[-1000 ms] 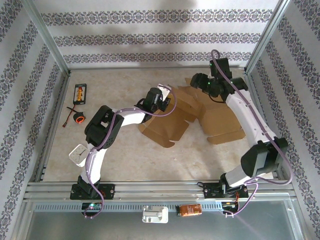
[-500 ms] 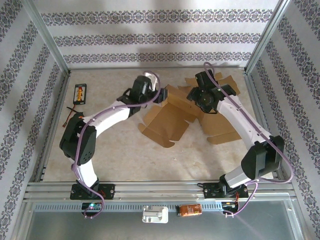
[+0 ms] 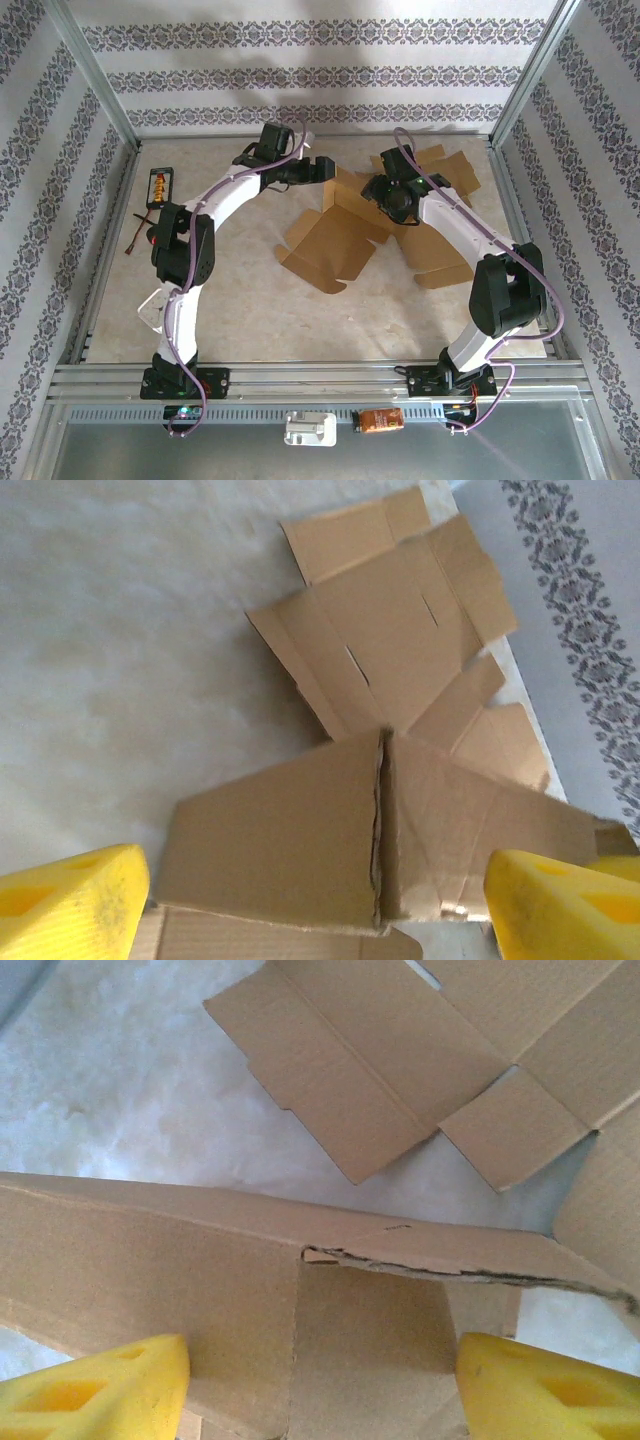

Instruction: Fold the paper box

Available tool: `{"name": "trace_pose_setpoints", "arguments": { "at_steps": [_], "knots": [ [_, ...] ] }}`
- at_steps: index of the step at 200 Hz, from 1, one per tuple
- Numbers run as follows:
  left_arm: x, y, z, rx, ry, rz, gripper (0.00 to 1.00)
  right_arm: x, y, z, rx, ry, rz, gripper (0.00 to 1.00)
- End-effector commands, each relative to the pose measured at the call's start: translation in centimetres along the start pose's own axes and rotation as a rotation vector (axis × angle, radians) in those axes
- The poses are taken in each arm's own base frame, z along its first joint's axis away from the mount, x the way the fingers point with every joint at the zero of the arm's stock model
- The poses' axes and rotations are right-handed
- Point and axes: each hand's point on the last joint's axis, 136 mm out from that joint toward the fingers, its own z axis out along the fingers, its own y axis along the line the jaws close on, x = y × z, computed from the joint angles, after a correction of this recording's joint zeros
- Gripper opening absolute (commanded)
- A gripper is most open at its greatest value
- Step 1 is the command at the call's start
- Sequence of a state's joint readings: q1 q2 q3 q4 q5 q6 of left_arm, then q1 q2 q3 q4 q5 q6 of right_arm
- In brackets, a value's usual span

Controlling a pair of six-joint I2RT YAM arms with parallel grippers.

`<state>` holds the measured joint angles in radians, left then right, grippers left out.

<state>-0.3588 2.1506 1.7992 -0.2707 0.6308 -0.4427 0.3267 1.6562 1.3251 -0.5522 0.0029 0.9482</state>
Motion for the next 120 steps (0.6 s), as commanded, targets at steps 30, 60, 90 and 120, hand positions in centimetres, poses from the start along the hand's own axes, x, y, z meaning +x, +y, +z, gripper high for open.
{"name": "trace_pose_setpoints", "arguments": {
  "at_steps": [30,60,90,120],
  "knots": [
    [-0.2,-2.3,1.1,0.13,0.011,0.0,0.79,0.0,1.4,1.6,-0.108,0.011,-0.017,0.6],
    [0.0,-2.2,1.0,0.13,-0.001,0.0,0.7,0.0,2.4,2.1,-0.148,0.018,-0.083,0.56],
    [0.2,-2.4,-0.7,0.108,-0.058,0.025,0.67,0.0,4.3,2.3,-0.215,0.03,-0.188,0.54],
    [1.0,-2.0,-3.0,0.04,-0.147,0.013,0.67,-0.6,6.5,2.8,-0.269,0.041,-0.285,0.52]
  ]
}}
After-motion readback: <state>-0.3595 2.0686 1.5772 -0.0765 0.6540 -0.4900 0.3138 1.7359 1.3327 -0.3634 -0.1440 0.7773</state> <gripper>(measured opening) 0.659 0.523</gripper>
